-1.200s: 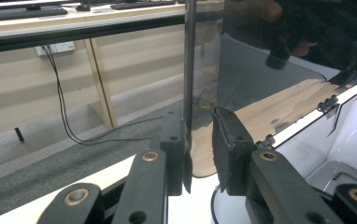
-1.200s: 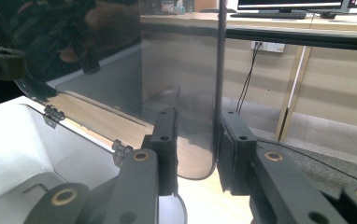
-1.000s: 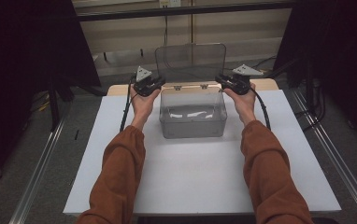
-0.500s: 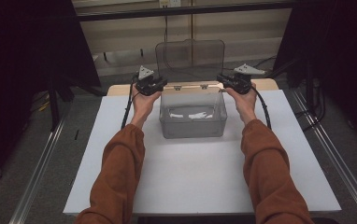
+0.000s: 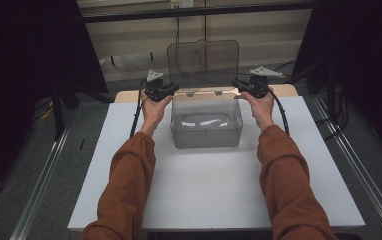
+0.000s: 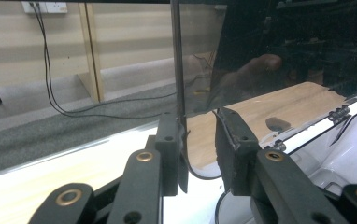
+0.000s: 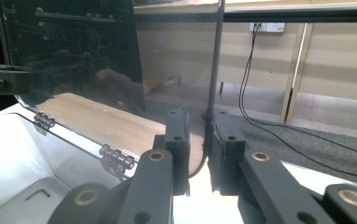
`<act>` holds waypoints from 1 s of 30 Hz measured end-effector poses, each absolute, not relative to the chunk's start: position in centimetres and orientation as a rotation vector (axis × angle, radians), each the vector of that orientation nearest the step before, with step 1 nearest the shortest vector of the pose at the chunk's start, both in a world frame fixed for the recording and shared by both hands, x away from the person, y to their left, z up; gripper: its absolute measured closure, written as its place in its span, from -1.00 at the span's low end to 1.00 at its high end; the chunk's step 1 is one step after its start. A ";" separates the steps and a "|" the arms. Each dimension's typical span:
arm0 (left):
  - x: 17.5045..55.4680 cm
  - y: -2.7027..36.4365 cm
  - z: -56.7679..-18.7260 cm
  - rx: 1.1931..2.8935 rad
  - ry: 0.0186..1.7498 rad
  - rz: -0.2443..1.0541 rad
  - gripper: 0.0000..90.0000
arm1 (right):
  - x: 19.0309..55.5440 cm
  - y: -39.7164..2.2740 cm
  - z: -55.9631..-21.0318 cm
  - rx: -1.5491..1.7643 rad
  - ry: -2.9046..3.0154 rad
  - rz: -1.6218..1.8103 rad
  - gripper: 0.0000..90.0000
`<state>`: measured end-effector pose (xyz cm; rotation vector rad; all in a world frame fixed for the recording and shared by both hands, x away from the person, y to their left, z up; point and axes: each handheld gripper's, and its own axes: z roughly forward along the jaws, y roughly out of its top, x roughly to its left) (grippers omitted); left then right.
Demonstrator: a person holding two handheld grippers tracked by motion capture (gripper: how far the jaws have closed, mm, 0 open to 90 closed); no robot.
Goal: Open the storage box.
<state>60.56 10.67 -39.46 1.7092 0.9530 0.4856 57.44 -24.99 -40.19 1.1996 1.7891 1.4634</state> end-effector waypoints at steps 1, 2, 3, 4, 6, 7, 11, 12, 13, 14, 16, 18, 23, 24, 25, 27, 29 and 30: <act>60.6 10.7 -39.4 1.719 0.958 0.480 0.60 | 57.4 -25.0 -40.2 1.200 1.789 1.463 0.74; 60.6 10.7 -39.3 1.723 0.963 0.475 0.60 | 57.5 -25.0 -40.1 1.201 1.793 1.457 0.74; 60.7 10.7 -39.3 1.721 0.971 0.472 0.60 | 57.5 -25.0 -40.1 1.211 1.795 1.456 0.74; 60.8 10.7 -39.2 1.728 0.975 0.467 0.60 | 57.6 -25.0 -40.0 1.216 1.796 1.455 0.73; 60.9 10.7 -39.1 1.734 0.986 0.453 0.60 | 57.7 -24.9 -40.0 1.222 1.799 1.447 0.72; 60.9 10.7 -39.1 1.734 0.986 0.453 0.60 | 57.7 -24.9 -40.0 1.222 1.799 1.447 0.72; 61.0 10.7 -39.0 1.736 0.996 0.442 0.60 | 57.9 -24.9 -40.0 1.248 1.801 1.452 0.71; 61.0 10.7 -39.0 1.739 1.000 0.444 0.60 | 57.9 -24.8 -40.0 1.257 1.797 1.453 0.71; 61.0 10.7 -39.0 1.740 1.003 0.440 0.60 | 57.9 -24.8 -40.0 1.263 1.792 1.454 0.71; 61.0 10.7 -39.0 1.738 1.005 0.442 0.60 | 57.9 -24.8 -40.0 1.264 1.793 1.450 0.70; 61.0 10.6 -39.0 1.734 1.008 0.441 0.59 | 58.0 -24.7 -39.9 1.276 1.790 1.449 0.70; 61.1 10.5 -39.1 1.747 1.005 0.456 0.55 | 58.1 -24.6 -39.8 1.281 1.801 1.433 0.68; 61.3 10.5 -39.0 1.754 1.014 0.440 0.53 | 58.2 -24.5 -39.8 1.275 1.807 1.418 0.65; 61.3 10.4 -39.0 1.756 1.015 0.437 0.53 | 58.2 -24.5 -39.8 1.276 1.808 1.418 0.65; 61.3 10.4 -38.9 1.758 1.021 0.436 0.52 | 58.3 -24.5 -39.8 1.285 1.807 1.421 0.65; 61.4 10.4 -38.9 1.763 1.026 0.430 0.52 | 58.4 -24.5 -39.8 1.301 1.806 1.420 0.64; 61.4 10.4 -38.8 1.773 1.032 0.430 0.52 | 58.5 -24.5 -39.7 1.320 1.808 1.423 0.64; 61.4 10.3 -38.8 1.769 1.036 0.427 0.52 | 58.5 -24.5 -39.7 1.327 1.810 1.419 0.64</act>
